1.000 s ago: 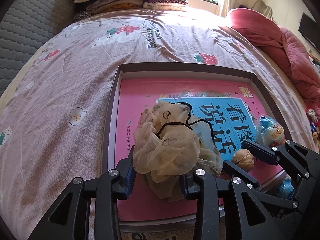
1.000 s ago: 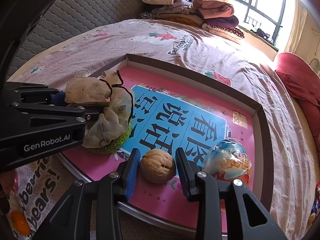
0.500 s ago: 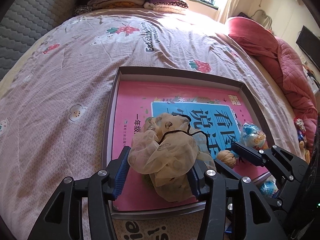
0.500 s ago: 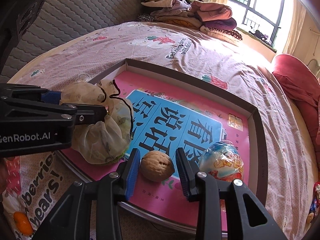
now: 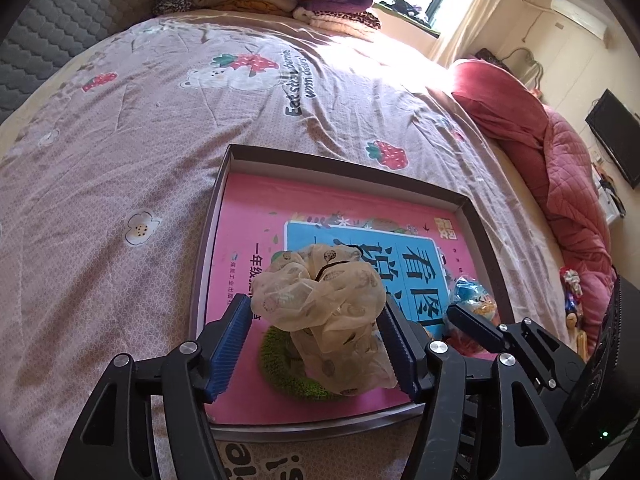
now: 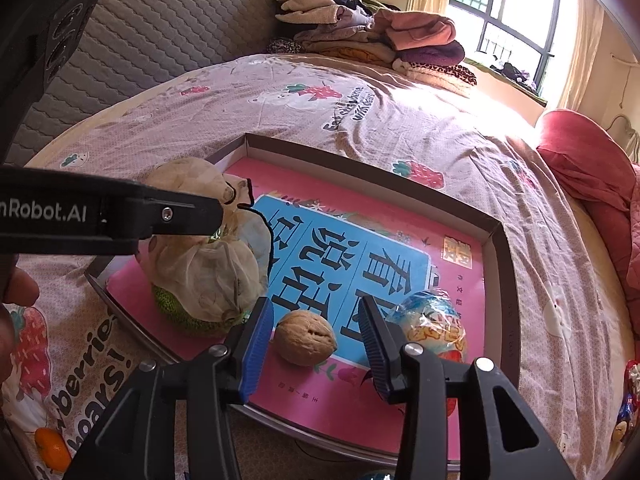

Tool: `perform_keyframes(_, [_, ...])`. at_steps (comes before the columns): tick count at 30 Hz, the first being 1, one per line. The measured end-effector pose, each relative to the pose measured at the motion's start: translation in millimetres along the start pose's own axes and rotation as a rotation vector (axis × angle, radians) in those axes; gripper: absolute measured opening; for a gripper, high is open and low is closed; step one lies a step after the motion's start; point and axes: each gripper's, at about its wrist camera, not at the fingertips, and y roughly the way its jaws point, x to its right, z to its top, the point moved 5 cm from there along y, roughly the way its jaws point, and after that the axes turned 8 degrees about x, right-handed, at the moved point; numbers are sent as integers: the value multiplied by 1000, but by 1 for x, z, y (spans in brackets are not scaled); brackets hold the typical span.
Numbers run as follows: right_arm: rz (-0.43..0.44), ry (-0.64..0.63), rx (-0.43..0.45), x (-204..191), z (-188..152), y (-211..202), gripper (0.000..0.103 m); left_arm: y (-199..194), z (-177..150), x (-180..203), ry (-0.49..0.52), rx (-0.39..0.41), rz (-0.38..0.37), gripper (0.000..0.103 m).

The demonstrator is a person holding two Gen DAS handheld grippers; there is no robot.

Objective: Organize objects
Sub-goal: 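Open left gripper to release mesh bag onto green ring while right gripper releases walnut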

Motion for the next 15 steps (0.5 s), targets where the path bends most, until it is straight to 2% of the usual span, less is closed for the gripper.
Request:
perform_keyframes(9, [-2, 25, 31, 7, 8, -12, 44, -15, 8, 5, -6, 32, -13, 69])
perform_keyframes(11, [-3, 29, 42, 9, 10, -16, 44, -20, 10, 6, -3, 40, -8, 72])
perform_keyframes(15, [-1, 57, 67, 15, 14, -22, 49, -31, 13, 10, 7, 68, -2, 74])
